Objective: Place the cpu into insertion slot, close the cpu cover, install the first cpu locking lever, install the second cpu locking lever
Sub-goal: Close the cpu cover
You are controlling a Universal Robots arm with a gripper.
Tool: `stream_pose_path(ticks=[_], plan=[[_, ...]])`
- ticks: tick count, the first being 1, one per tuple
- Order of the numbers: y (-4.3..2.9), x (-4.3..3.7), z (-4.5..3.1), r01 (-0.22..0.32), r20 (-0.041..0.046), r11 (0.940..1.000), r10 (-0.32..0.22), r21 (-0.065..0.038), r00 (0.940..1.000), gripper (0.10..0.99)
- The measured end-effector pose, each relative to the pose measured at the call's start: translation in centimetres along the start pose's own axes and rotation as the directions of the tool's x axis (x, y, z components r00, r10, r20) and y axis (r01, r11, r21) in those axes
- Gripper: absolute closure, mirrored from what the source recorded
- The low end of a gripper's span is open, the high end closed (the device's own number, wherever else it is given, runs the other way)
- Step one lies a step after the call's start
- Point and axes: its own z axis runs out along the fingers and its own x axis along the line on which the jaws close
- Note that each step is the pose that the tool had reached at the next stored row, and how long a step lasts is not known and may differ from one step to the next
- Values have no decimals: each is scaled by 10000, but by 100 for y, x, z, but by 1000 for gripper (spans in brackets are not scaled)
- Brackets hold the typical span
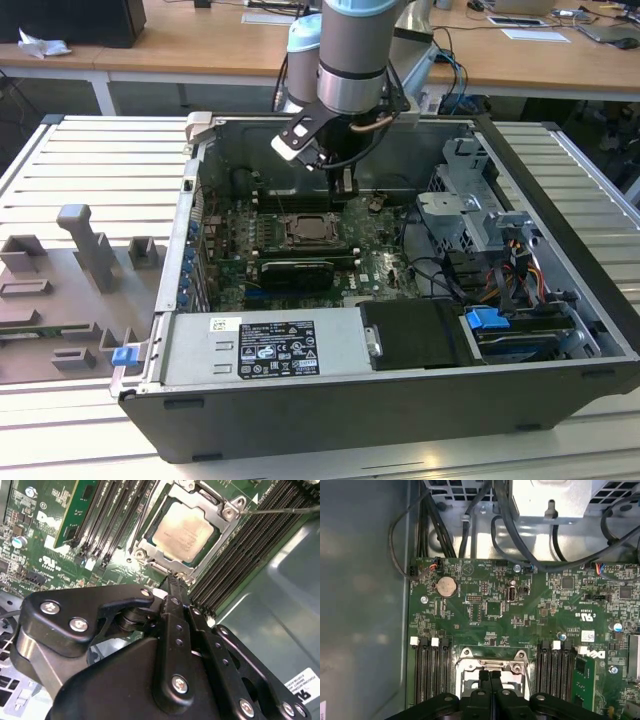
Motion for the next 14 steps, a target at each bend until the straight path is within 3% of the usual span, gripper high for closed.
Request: stream_pose_path(ticks=[10,14], plan=[[-16,-13,78,4,0,10000,-4,21,10000,980],[-131,-12,133,23,-1,10000,-23,23,10000,980]])
